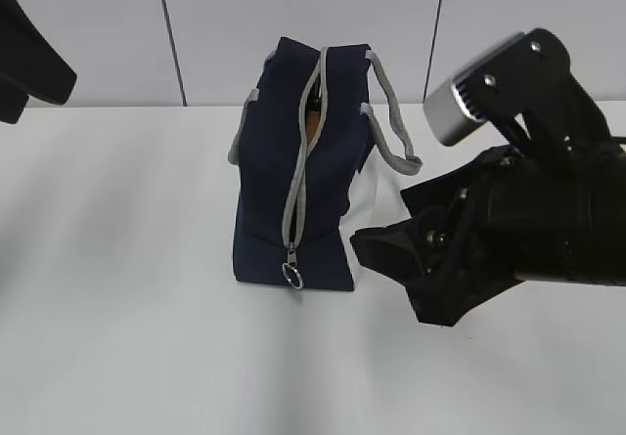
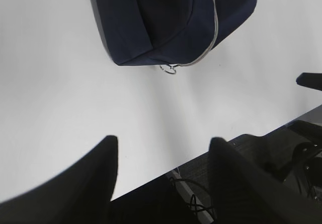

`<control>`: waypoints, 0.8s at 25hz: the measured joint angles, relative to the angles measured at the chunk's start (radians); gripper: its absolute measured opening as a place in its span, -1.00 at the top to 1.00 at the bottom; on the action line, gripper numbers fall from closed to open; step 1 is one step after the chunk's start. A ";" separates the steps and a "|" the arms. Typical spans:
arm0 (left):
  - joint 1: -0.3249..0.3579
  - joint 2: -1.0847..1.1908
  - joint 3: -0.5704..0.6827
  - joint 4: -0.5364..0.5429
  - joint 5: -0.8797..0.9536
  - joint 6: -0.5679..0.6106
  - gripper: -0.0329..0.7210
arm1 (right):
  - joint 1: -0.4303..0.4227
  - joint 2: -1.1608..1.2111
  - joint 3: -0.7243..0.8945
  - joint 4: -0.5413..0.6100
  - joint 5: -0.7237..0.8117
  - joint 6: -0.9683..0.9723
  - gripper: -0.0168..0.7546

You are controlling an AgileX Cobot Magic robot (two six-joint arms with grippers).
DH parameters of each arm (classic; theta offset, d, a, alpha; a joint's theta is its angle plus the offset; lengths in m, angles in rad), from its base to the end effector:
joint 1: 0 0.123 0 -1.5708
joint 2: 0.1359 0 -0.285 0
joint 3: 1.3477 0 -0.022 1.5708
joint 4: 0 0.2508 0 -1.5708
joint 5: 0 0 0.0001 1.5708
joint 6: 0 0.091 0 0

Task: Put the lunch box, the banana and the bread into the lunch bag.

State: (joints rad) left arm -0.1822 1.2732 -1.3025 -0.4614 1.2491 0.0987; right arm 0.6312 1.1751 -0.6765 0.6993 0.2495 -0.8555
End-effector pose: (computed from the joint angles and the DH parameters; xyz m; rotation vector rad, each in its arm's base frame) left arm 0.2272 -0.0810 0.3818 0.3067 2.6365 -0.6593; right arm 0.1847 0.1530 0.2672 -0.9434 1.9864 0.4338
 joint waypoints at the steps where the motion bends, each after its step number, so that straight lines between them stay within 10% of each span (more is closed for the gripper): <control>1: 0.000 -0.001 0.002 0.000 0.000 0.000 -0.16 | 0.000 0.000 0.026 0.050 -0.048 -0.042 -0.32; 10: 0.000 -0.001 0.007 -0.002 -0.011 0.000 -0.16 | 0.047 -0.004 0.070 0.127 -0.313 -0.116 -0.32; 20: 0.000 -0.001 0.007 -0.003 -0.015 0.000 -0.16 | 0.238 0.061 0.244 -0.218 -0.717 0.278 -0.32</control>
State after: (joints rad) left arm -0.1822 1.2725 -1.2960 -0.4644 1.2338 0.0987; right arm 0.8697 1.2365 -0.4323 0.4813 -0.4678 -0.5778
